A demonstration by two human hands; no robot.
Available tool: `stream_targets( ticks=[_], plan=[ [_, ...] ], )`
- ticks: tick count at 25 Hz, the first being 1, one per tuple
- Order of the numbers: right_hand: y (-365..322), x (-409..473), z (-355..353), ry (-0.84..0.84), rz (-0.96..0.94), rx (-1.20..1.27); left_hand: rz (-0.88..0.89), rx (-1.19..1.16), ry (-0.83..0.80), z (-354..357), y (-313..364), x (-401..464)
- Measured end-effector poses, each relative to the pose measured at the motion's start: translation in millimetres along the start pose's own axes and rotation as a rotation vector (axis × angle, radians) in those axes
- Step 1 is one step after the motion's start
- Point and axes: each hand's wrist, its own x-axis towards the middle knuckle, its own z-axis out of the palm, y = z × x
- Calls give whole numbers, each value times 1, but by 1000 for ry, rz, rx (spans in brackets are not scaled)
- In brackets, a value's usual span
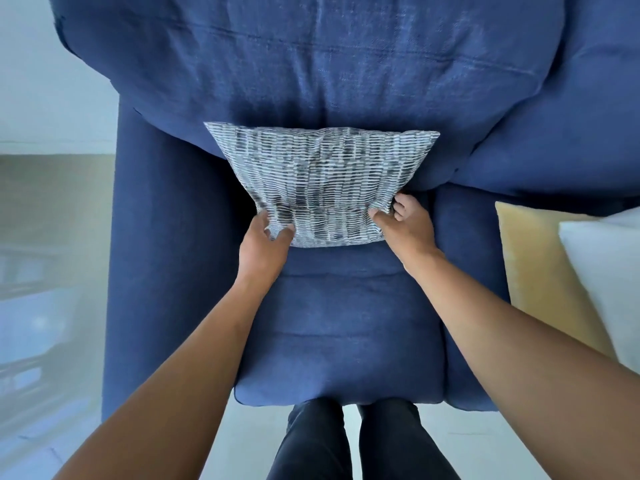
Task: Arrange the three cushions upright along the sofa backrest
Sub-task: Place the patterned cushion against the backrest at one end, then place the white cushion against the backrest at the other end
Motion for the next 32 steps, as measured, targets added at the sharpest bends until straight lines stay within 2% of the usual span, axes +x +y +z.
stream_targets(
  ticks=[8, 14, 23, 32],
  plan=[
    [-10, -122, -45, 85, -86, -193, 166, 140, -84, -7, 9, -113],
    [17, -198, -93, 203, -106, -215, 344, 249, -190, 19, 26, -175],
    [116, -285, -216, 378, -61, -199, 557, 472, -347, 129, 38, -286],
    [232, -358, -355, 432, -10, -167, 654, 502, -420, 257, 31, -421]
  ],
)
